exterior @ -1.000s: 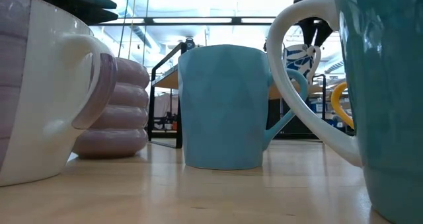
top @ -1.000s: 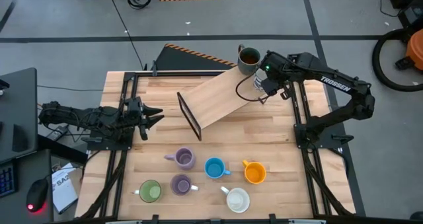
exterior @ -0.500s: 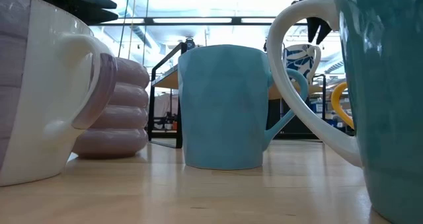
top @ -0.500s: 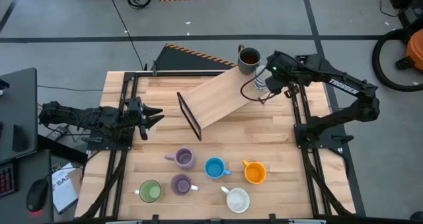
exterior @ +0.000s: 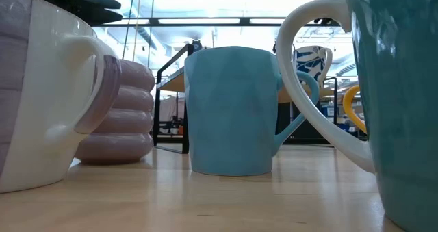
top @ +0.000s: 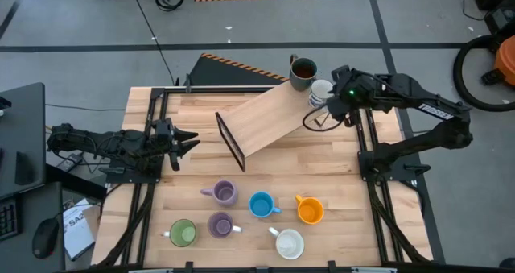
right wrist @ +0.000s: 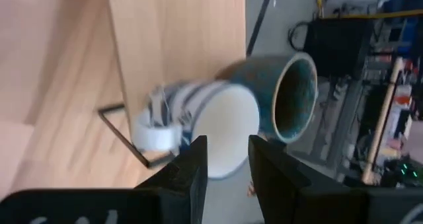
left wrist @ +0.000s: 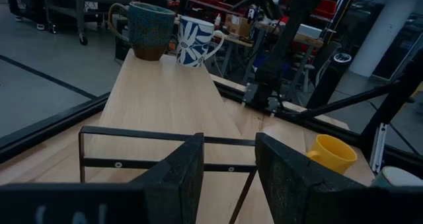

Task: Place coffee mugs
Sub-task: Put the yellow mug on the shelf

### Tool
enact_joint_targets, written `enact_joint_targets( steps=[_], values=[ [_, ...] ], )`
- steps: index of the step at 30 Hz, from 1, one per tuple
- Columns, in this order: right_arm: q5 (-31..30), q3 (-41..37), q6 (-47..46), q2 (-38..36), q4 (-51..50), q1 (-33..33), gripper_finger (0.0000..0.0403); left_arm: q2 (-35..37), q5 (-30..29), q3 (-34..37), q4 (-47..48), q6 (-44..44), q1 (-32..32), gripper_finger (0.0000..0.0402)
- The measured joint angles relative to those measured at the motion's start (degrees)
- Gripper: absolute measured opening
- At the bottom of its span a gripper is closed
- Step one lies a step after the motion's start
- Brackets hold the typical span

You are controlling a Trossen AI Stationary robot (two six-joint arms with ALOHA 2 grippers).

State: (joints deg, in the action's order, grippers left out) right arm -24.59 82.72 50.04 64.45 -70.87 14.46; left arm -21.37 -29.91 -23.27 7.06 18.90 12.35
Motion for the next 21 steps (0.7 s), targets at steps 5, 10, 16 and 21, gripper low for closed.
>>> enact_joint_targets(
  steps=[5,10,16,21],
  values=[
    [3.85,0.00,-6.63,-0.10,2.22,-3.46,0.0117,-0.92,0.00,0.00,-1.71,0.24,-0.01,0.0142],
    [6.56,0.00,-15.12,0.60,2.68,-6.60,0.0117,-4.30,2.08,0.00,-3.38,1.95,-0.03,0.0142],
    [9.28,0.00,-29.17,1.64,2.68,-9.77,0.0117,-10.64,4.34,-1.57,-6.11,2.68,0.01,0.0142],
    [12.97,0.00,-36.80,3.91,2.24,-12.61,0.0114,-15.61,4.35,-4.38,-5.79,2.08,-0.01,0.0142]
  ],
)
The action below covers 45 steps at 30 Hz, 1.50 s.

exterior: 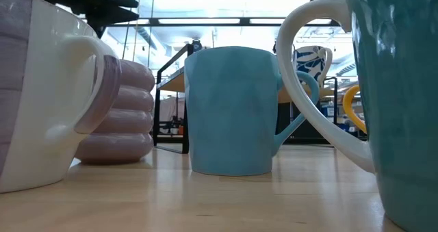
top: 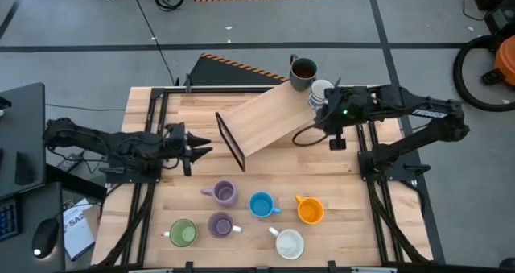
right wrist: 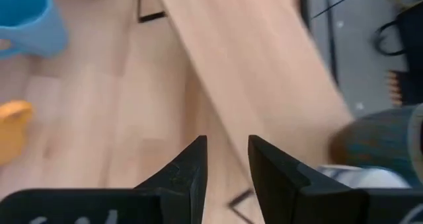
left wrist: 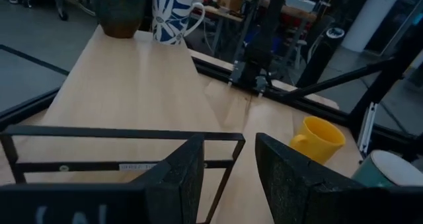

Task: Place coffee mugs
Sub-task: Put the yellow mug on the shelf

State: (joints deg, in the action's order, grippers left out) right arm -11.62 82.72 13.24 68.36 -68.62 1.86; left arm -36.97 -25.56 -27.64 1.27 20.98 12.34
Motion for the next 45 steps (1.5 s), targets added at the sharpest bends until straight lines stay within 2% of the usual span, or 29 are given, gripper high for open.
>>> enact_joint_targets(
  steps=[11,18,26,45],
  values=[
    [-2.31,0.00,-4.07,7.68,-1.61,-12.24,0.0104,-5.86,0.02,-4.37,1.22,-0.69,0.00,0.0142],
    [-3.83,0.00,-11.08,10.82,-1.27,-18.21,0.0104,-7.76,1.46,-6.34,1.26,-0.83,0.02,0.0142],
    [-0.81,0.00,-19.01,12.47,0.11,-24.19,0.0106,-8.04,1.31,-6.53,1.26,-2.13,-0.02,0.0142],
    [-1.39,0.00,-34.92,22.37,0.68,-36.71,0.0107,-8.04,-2.91,-6.53,1.01,-7.95,0.00,0.0142]
  ],
)
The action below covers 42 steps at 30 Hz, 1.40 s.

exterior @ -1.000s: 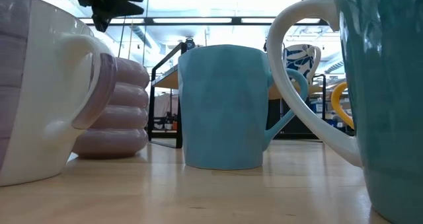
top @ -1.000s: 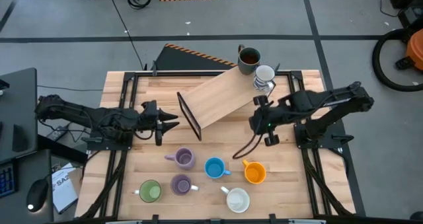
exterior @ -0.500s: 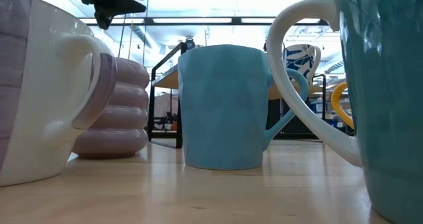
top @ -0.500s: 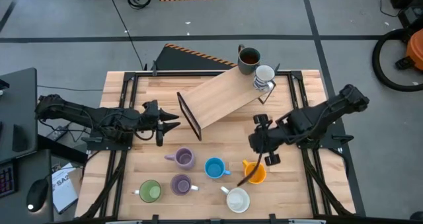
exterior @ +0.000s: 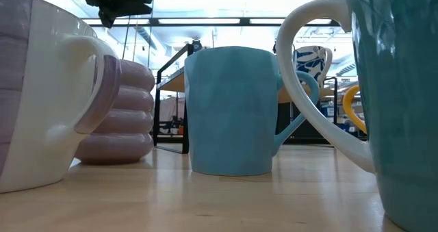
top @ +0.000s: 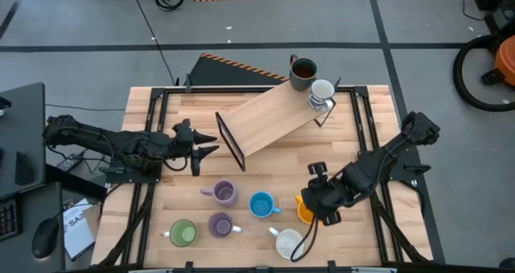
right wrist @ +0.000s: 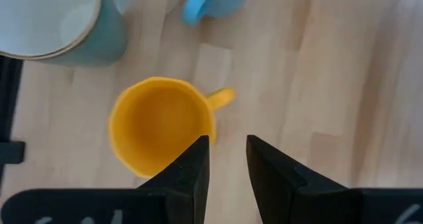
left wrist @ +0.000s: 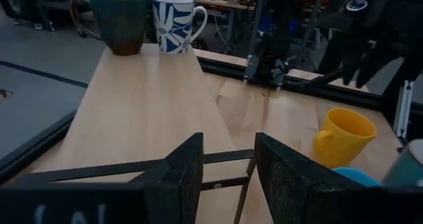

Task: Place coffee mugs
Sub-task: Put the yellow mug on the shelf

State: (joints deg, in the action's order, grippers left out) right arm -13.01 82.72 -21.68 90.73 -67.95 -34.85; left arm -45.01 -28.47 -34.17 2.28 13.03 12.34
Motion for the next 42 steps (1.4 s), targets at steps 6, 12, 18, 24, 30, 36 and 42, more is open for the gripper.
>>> enact_joint_targets(
  steps=[6,12,18,24,30,36,42],
  values=[
    [0.67,0.01,-3.21,1.18,3.68,-3.07,0.0107,0.00,-1.83,0.00,-1.32,-3.21,0.00,0.0142],
    [0.76,0.00,-3.41,4.13,6.36,-5.99,0.0108,0.00,-2.62,0.00,-2.12,-5.39,-0.02,0.0142],
    [0.83,0.00,-6.90,5.80,6.29,-7.55,0.0126,0.00,-2.63,0.00,-3.38,-7.54,-0.02,0.0142],
    [0.91,0.04,-10.97,5.80,6.43,-8.21,0.0159,0.02,-2.62,0.00,-4.56,-8.39,-0.02,0.0142],
    [0.92,0.05,-11.10,6.04,8.40,-9.74,0.0175,0.00,-2.62,0.00,-4.50,-9.48,-0.02,0.0142],
    [0.97,0.09,-10.06,8.88,8.18,-10.42,0.0176,0.00,-2.62,0.00,-4.50,-9.65,-0.02,0.0142],
    [2.70,0.09,-8.08,10.91,5.96,-10.38,0.0176,0.01,-2.62,0.02,-4.65,-9.63,-0.02,0.0142]
  ],
)
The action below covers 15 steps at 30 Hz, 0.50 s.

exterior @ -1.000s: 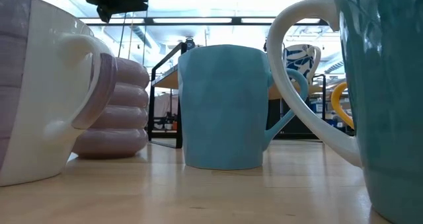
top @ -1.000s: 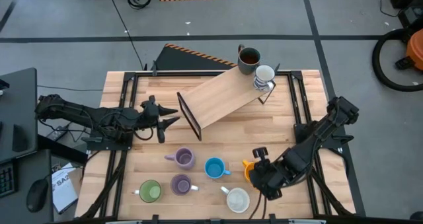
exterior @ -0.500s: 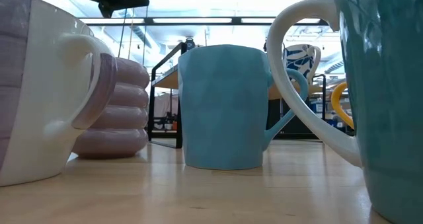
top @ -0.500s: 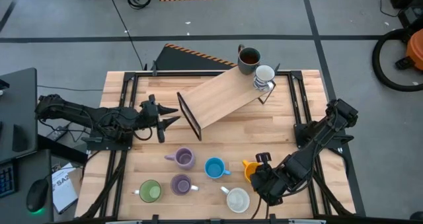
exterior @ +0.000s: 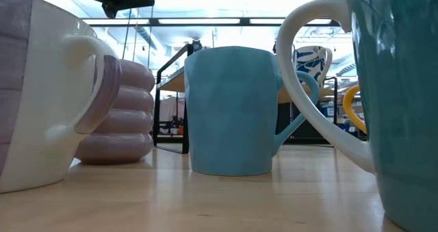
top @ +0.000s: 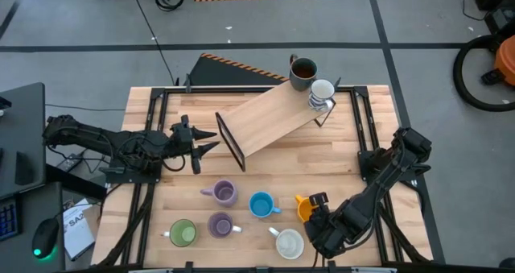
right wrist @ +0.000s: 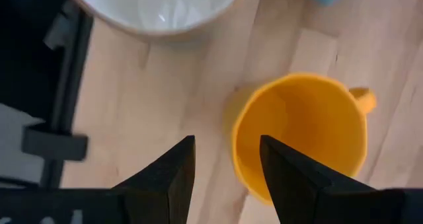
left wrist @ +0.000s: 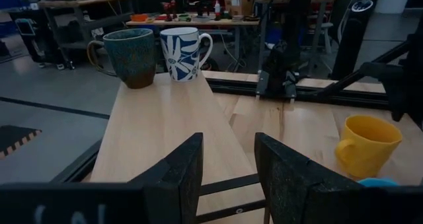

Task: Place coffee mugs
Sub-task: Put the yellow mug on the shelf

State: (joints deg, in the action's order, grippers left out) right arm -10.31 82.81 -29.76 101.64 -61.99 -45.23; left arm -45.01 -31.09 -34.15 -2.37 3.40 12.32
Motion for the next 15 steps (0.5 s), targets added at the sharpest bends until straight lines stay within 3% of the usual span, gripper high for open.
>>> enact_joint_targets(
  steps=[15],
  values=[
    [1.12,-1.88,5.11,3.98,-1.80,0.35,0.0171,0.01,0.04,0.02,0.02,0.44,0.02,0.0142]
  ],
)
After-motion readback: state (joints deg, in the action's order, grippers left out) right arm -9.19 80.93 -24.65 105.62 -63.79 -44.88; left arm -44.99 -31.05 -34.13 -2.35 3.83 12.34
